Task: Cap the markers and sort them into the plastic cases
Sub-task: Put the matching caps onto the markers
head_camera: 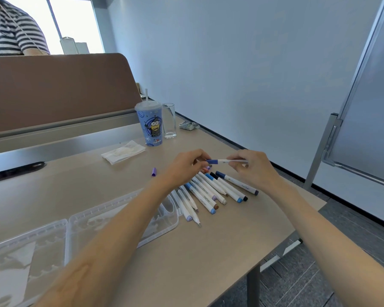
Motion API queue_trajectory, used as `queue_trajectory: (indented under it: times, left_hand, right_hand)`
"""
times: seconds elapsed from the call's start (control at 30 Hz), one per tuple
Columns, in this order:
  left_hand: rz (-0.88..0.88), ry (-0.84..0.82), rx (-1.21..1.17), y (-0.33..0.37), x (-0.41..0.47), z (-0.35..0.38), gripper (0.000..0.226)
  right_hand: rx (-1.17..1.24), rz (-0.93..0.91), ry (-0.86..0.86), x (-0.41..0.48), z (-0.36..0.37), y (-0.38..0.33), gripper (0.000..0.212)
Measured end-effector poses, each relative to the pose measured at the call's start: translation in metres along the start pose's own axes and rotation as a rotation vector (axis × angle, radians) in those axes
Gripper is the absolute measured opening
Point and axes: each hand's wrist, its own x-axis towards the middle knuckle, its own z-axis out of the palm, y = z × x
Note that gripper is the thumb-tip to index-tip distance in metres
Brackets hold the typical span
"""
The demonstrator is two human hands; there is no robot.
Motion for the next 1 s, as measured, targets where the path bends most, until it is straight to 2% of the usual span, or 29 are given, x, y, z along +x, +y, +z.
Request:
queue_trajectory:
  times: [0.2,0.43,0.6,0.77,0.83,0.9,0.97,1.0]
  left_hand:
    - [-0.146,0.019,0.223,-0.038,-0.016,-0.021,0.032]
    - [-0.367,0.205,0.377,-0.096,-0.027,-0.054,0.037]
    - [-0.287,0.042,0.532,-0.111,-0.023,-0.053,0.041]
    - [-0.232,0.061,0.561,-0.108,-0.023,-0.057,0.025]
    - [-0.223,0.054,0.609,-0.107,-0.023,-0.057,0.024]
    - [-0.212,0.017,0.612,-0.109,-0.025,-0.057,0.034]
    - [-0.15,-0.031,0.58,-0.11,-0.027,-0.058,0.042]
    - [-0.107,-0.047,0.569,-0.11,-0.028,-0.059,0.038]
  right_hand:
    - [-0.127,0.247,-0.069,-0.003,0.013,0.027,0.029]
    - [-0.277,0.194,-0.148,0.001,0.023,0.004,0.031]
    - [-0.196,0.001,-0.246,0.005,0.044,-0.034,0.019]
    - [-0.086,-0.062,-0.265,0.006,0.062,-0.067,0.014]
    - [-0.116,-0.072,-0.288,0.008,0.068,-0.076,0.014]
    - [-0.2,-0.068,-0.355,0.011,0.07,-0.084,0.015]
    - [-0.287,-0.038,-0.418,0.015,0.072,-0.09,0.016]
    - [-0.32,-0.016,-0.438,0.017,0.074,-0.092,0.018]
